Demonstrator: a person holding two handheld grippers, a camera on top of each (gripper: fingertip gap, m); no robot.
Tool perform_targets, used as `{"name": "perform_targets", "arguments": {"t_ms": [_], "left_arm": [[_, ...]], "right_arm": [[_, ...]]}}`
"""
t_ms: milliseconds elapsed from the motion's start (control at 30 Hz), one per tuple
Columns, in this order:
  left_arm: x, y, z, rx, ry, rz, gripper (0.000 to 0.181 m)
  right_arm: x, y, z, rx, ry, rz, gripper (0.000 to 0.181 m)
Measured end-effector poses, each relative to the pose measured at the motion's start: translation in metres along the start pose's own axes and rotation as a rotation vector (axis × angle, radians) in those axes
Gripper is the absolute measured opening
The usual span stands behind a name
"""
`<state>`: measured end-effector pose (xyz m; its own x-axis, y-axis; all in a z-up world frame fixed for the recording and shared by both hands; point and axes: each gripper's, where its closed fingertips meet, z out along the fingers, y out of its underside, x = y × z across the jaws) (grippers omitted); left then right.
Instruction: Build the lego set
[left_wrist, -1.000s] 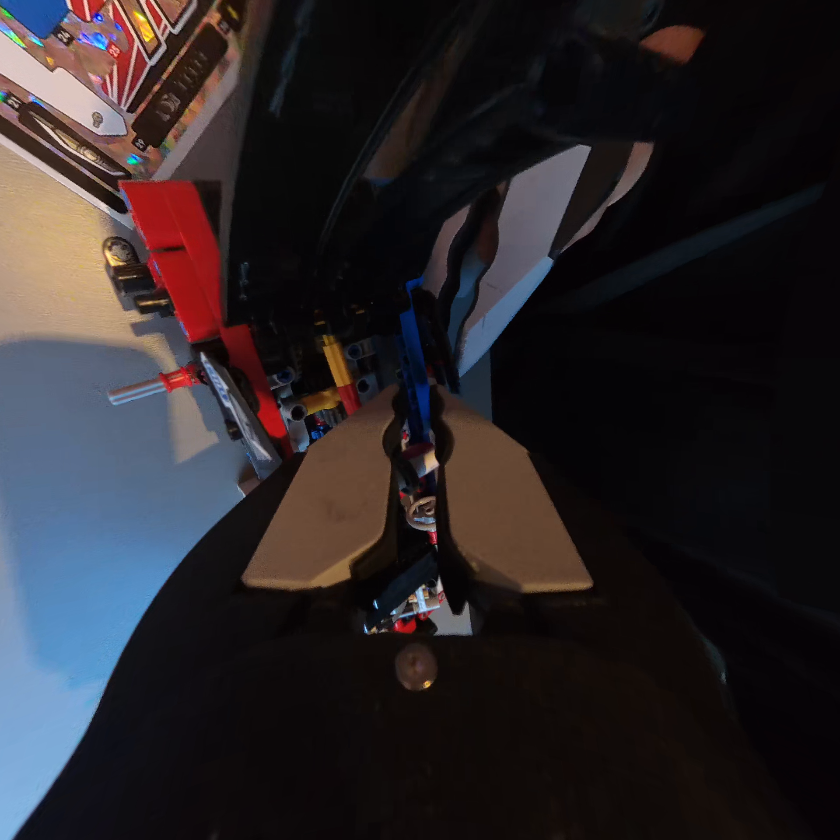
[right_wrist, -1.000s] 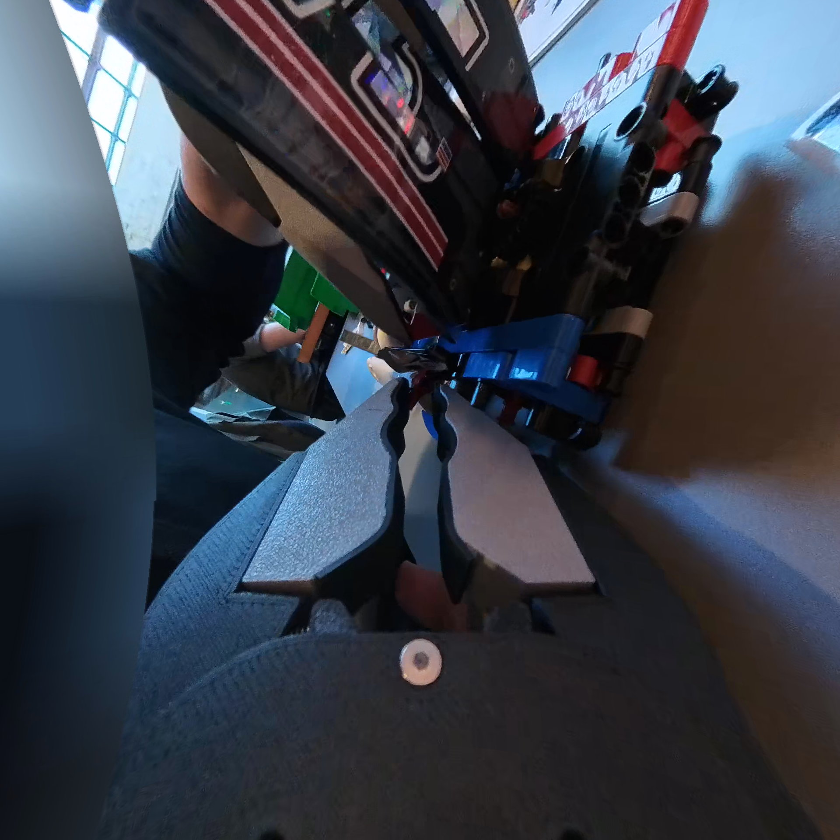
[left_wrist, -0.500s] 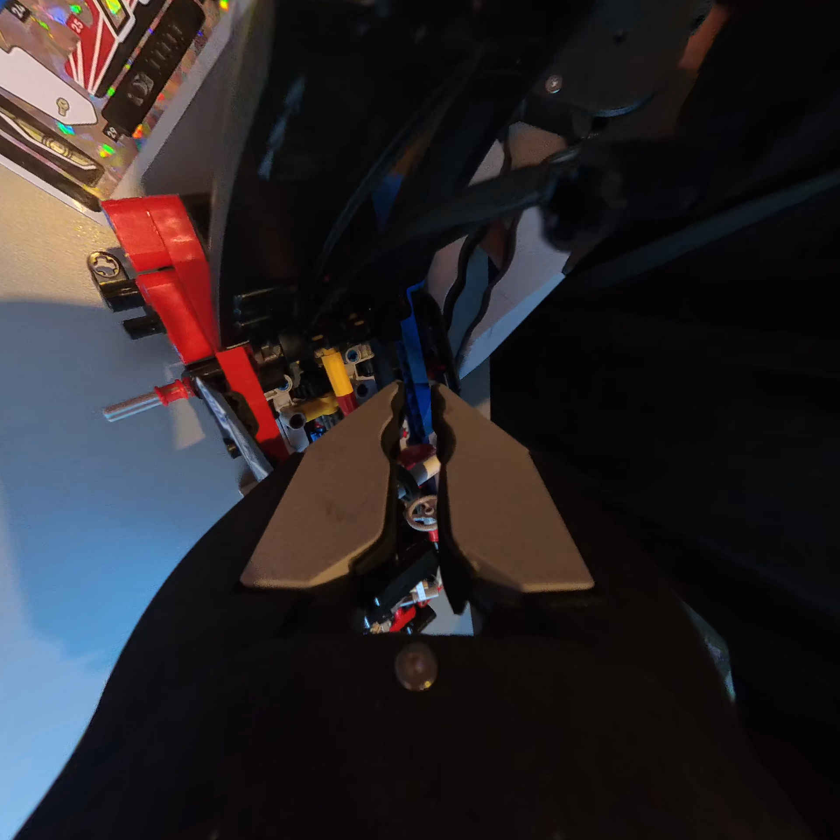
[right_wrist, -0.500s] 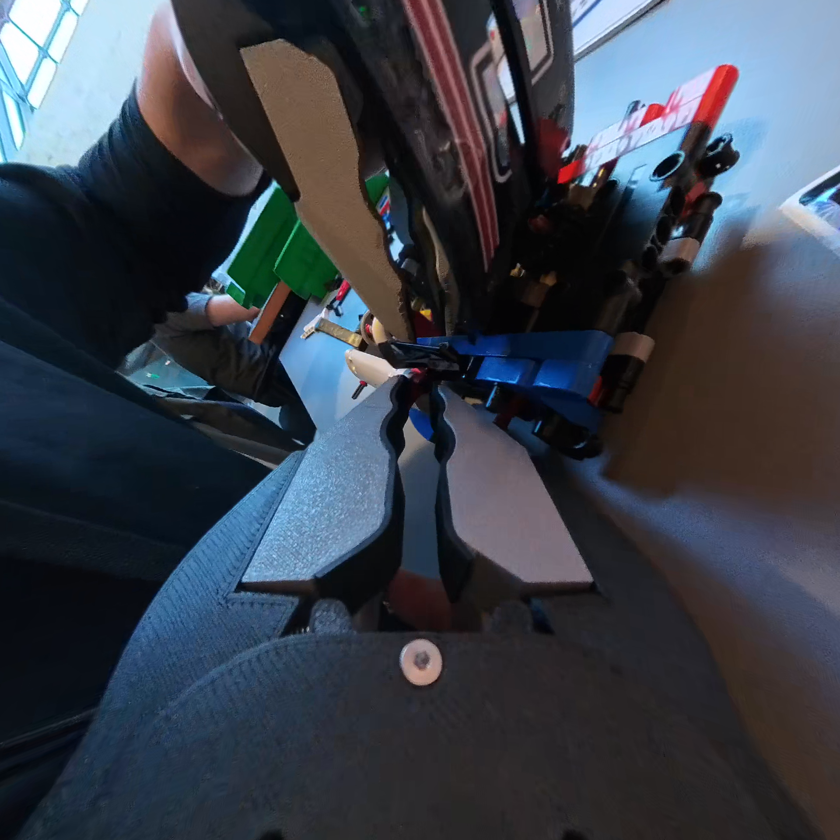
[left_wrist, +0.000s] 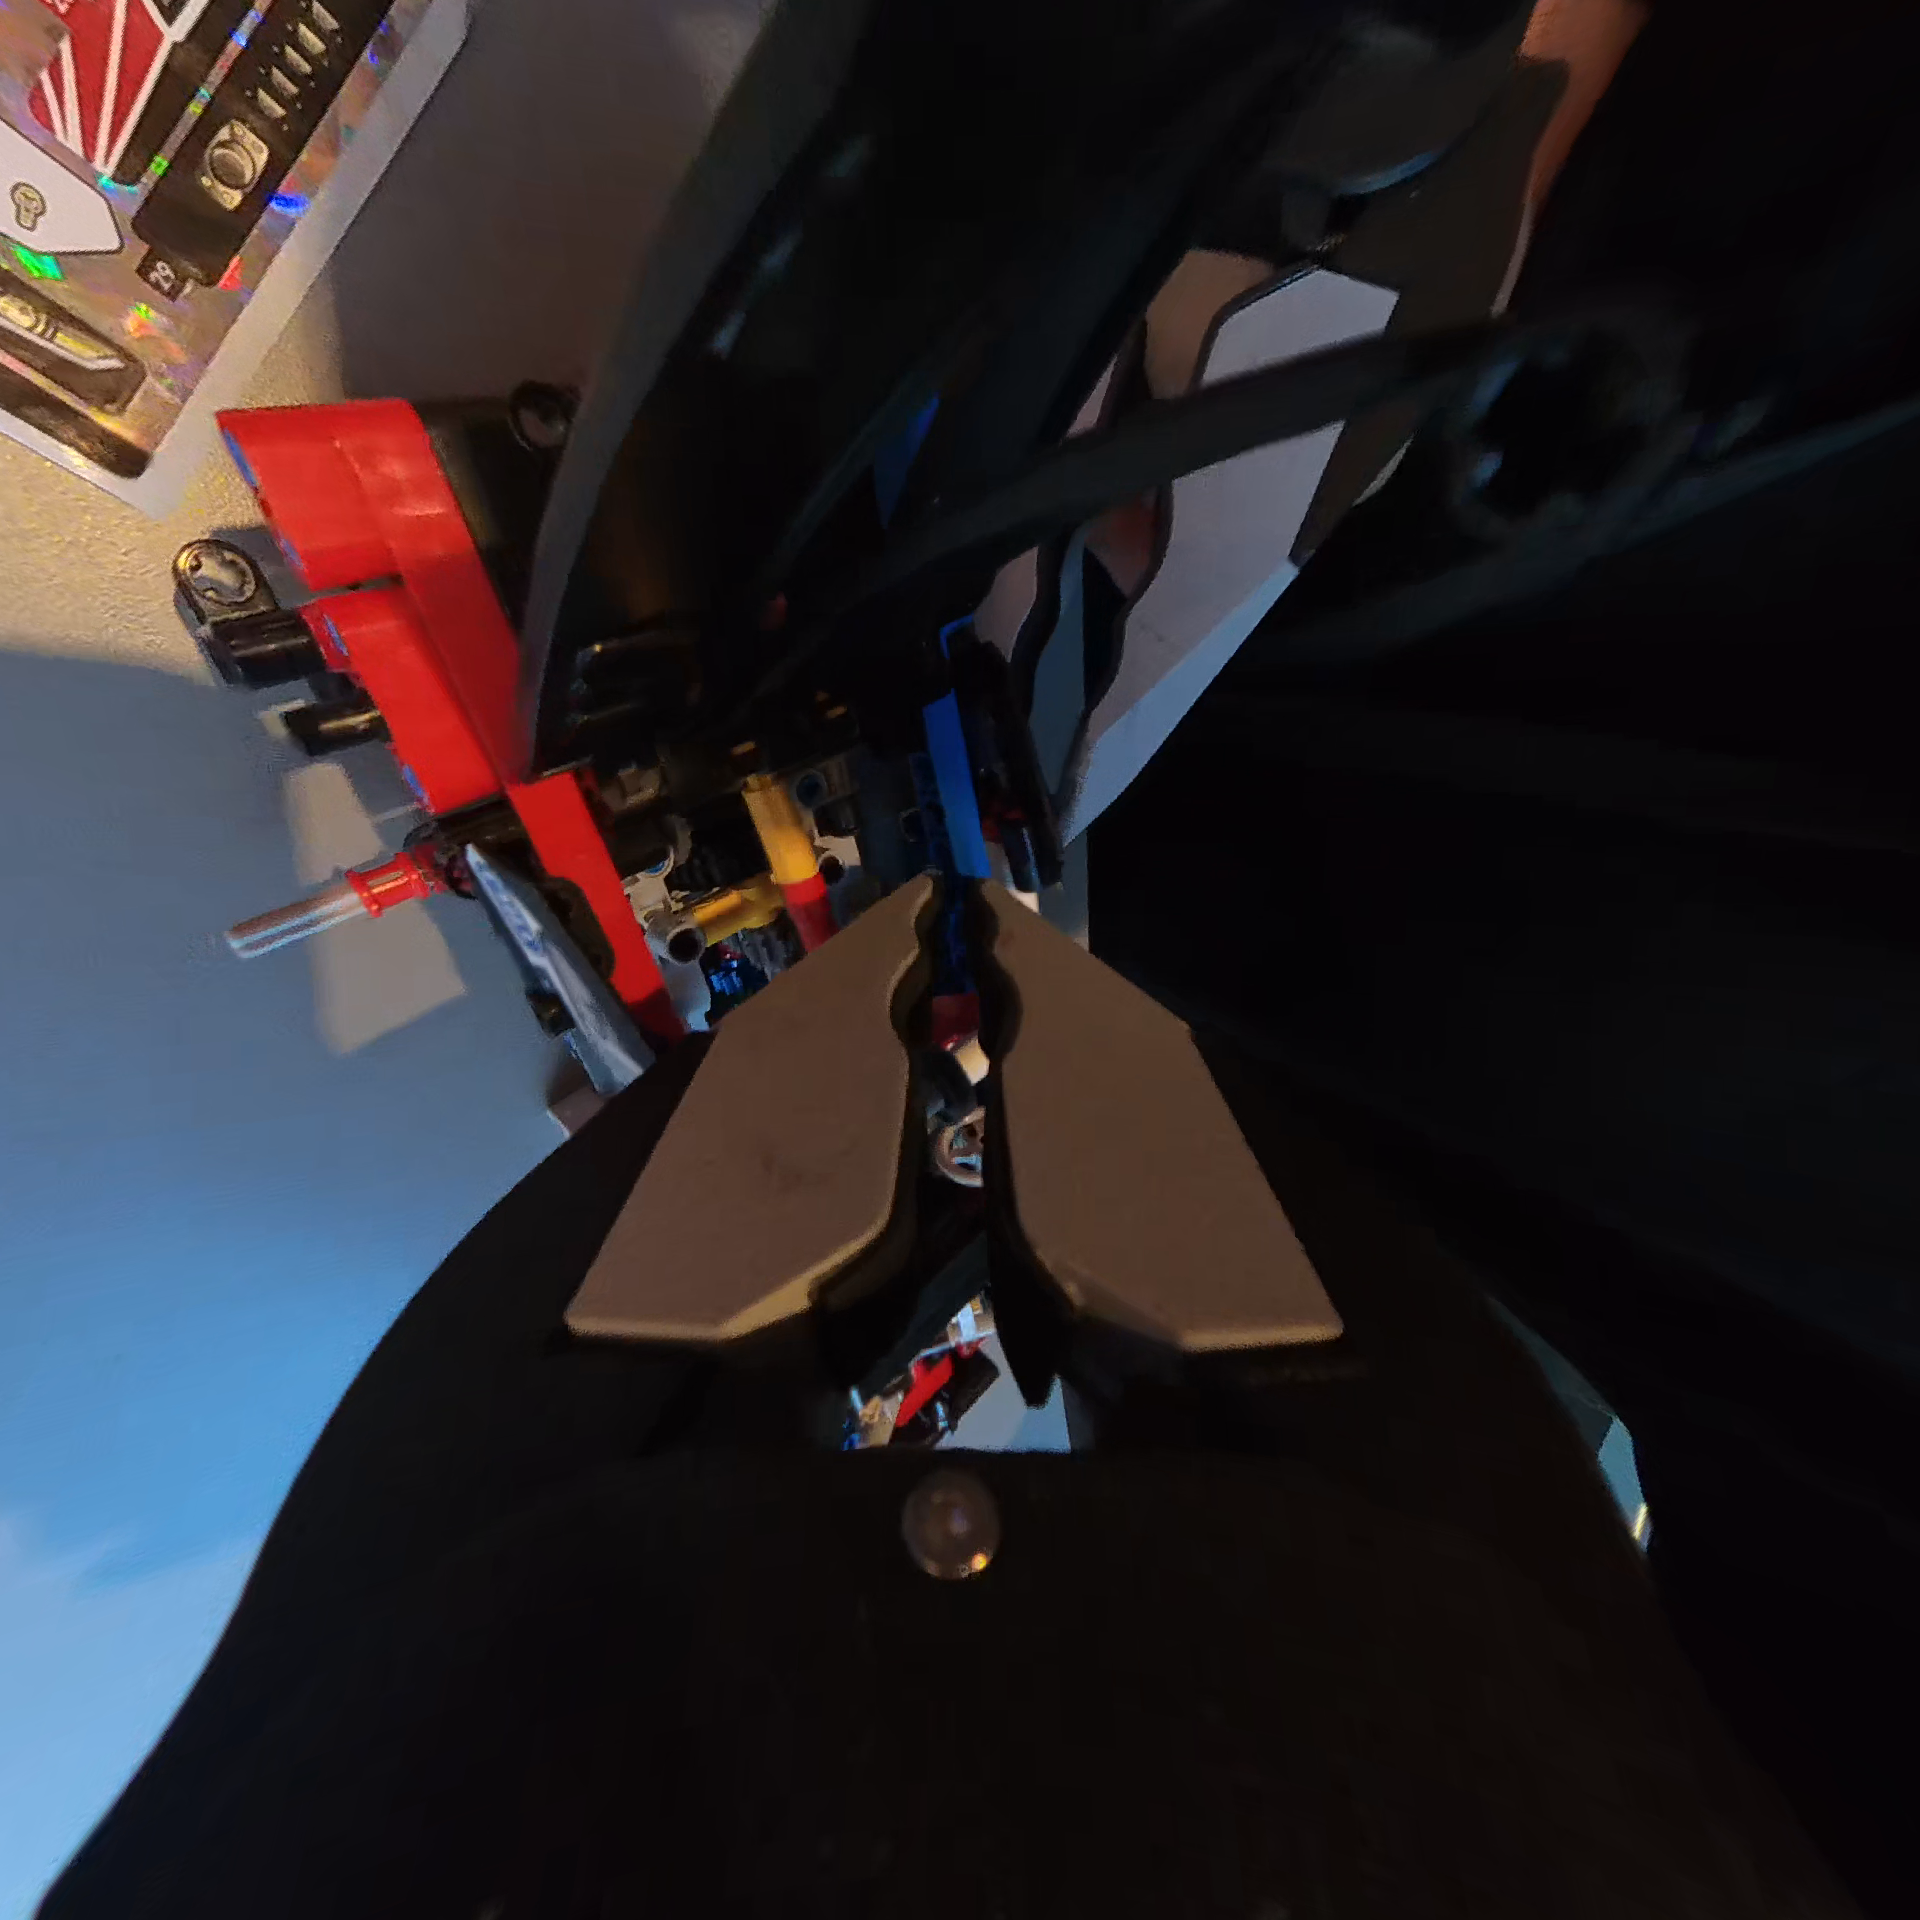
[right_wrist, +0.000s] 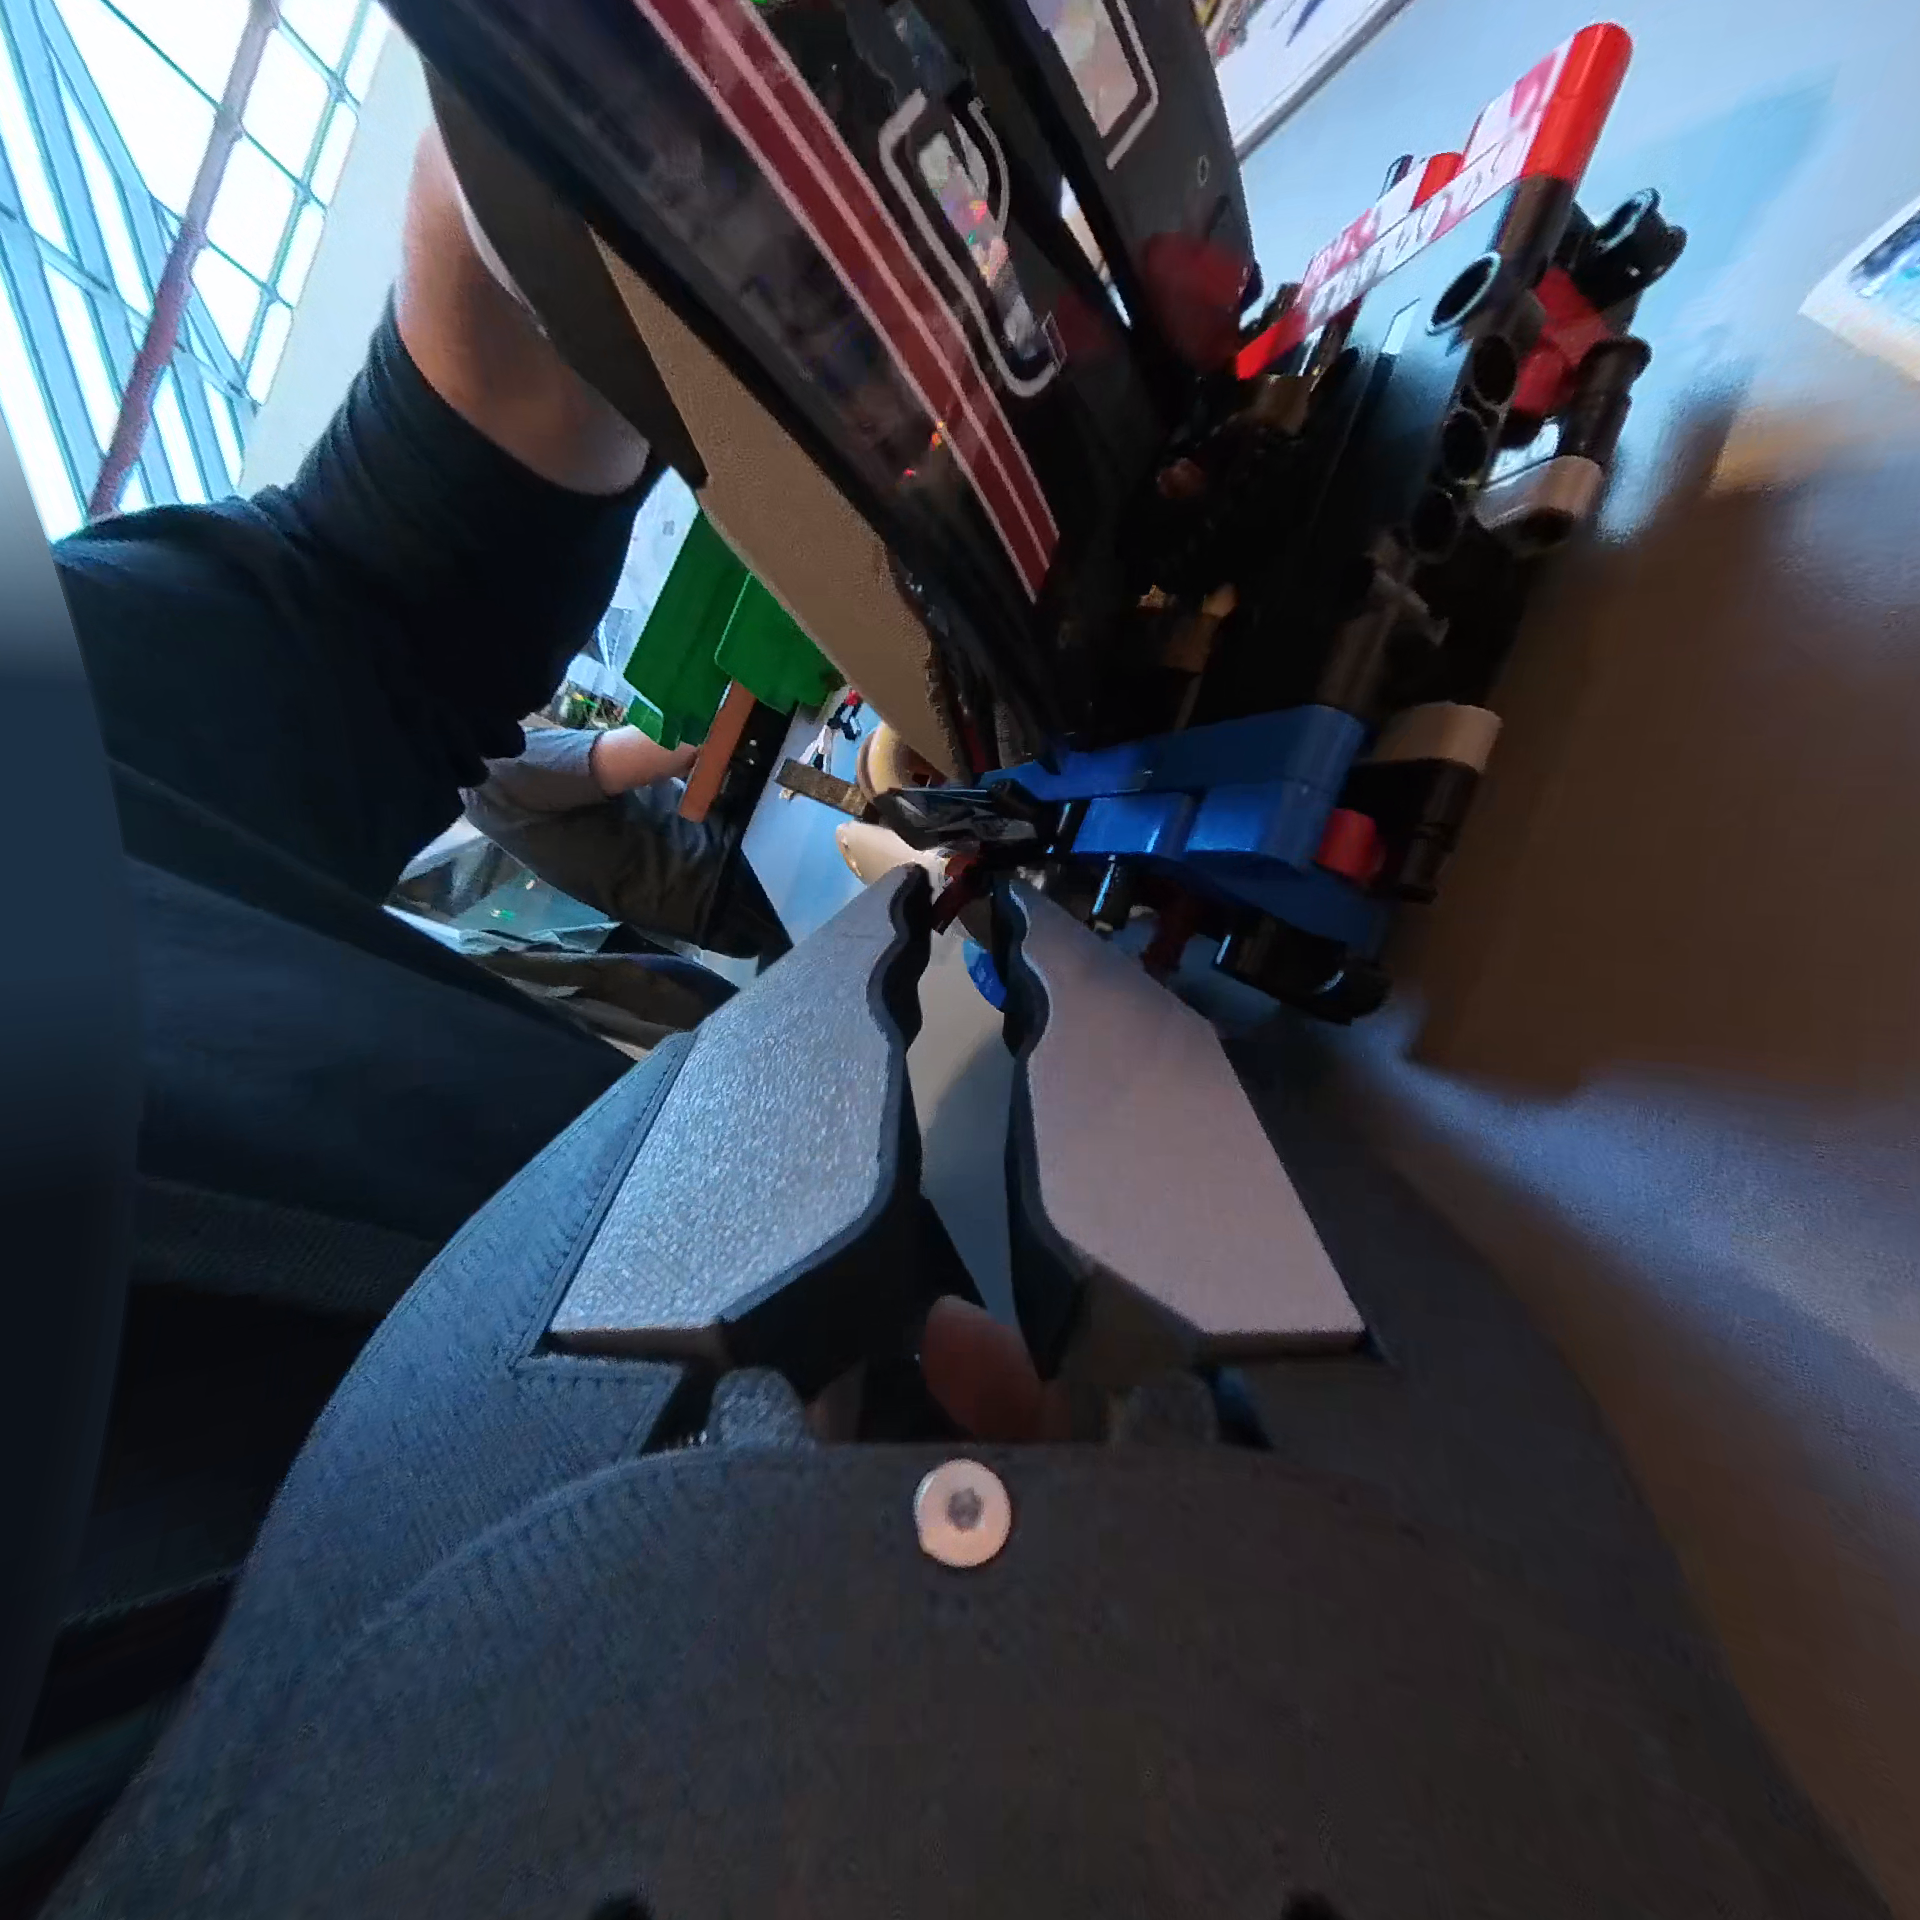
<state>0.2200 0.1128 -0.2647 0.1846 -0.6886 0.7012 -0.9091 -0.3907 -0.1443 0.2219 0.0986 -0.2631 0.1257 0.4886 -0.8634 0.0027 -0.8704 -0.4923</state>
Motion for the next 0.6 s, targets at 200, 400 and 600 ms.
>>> {"name": "perform_targets", "arguments": {"t_ms": [200,400,600], "left_arm": [[-0.001,0.000,-0.003,-0.002,-0.012,0.010,0.006],[0.003,-0.002,0.002,-0.011,0.005,0.038,0.002],[0.004,-0.004,0.002,-0.001,0.010,0.038,0.005]], "right_arm": [[-0.001,0.000,-0.003,0.005,-0.013,0.035,0.009],[-0.003,0.003,-0.011,0.006,-0.030,0.054,0.011],[-0.004,0.006,-0.012,-0.005,-0.044,0.046,0.010]]}}
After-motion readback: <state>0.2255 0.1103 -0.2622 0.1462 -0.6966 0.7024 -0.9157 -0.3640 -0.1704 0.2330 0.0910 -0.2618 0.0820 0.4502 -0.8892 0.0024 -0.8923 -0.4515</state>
